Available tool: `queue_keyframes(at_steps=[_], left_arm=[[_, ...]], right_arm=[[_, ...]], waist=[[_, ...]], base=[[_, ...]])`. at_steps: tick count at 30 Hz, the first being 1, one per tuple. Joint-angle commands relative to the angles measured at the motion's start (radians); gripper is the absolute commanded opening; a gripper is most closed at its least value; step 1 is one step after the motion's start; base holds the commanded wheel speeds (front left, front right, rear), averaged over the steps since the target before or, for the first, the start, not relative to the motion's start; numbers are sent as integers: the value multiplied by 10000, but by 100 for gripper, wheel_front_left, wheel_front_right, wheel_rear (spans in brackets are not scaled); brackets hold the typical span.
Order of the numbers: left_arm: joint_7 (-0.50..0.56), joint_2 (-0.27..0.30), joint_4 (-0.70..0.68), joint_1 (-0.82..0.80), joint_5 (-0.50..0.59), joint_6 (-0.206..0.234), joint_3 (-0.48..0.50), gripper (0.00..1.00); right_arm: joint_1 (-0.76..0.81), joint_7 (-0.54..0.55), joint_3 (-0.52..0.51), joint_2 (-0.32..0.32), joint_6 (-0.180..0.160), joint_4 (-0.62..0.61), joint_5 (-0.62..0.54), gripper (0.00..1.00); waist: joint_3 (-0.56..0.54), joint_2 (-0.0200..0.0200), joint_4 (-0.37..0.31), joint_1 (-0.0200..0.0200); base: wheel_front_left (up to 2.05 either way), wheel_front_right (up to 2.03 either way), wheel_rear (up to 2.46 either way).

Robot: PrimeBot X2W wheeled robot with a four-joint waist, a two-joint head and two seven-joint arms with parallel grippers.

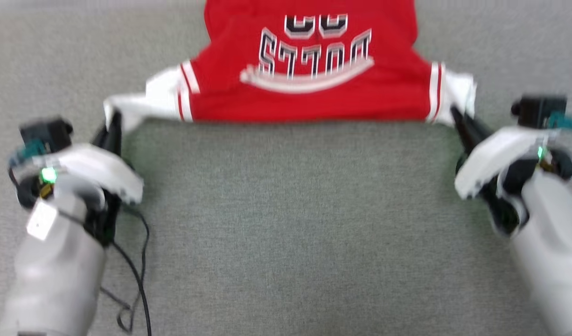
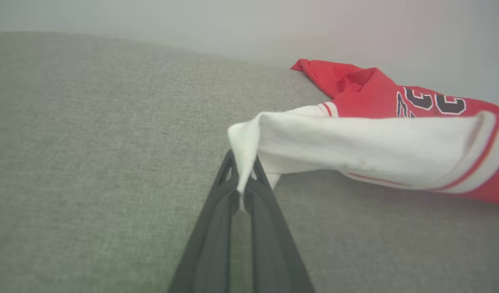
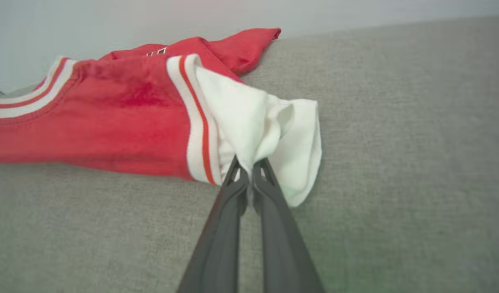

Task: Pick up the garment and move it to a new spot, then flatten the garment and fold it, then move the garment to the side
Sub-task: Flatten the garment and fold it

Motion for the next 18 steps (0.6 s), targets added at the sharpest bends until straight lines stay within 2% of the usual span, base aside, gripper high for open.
queue_keyframes(at_steps=[1,6,13,18], left_arm=[[-62,75,-209,601,-40,14,78,0],[-106,154,-1130,2435,-114,175,416,0],[-112,232,-2778,4974,-106,759,763,0],[80,122,-3814,6641,-336,1192,847,0]], right_arm=[[622,-82,-48,-96,-18,-157,145,0],[2255,-134,-165,-208,-18,-704,395,0],[4313,49,-624,-262,-19,-1534,485,0],[5834,136,-1209,19,-21,-2255,356,0]], waist=[[-682,0,-73,2],[-1549,0,-139,2],[-2483,0,-140,2],[-3052,0,-65,2]], base=[[0,0,0],[0,0,0],[0,0,0],[0,0,0]])
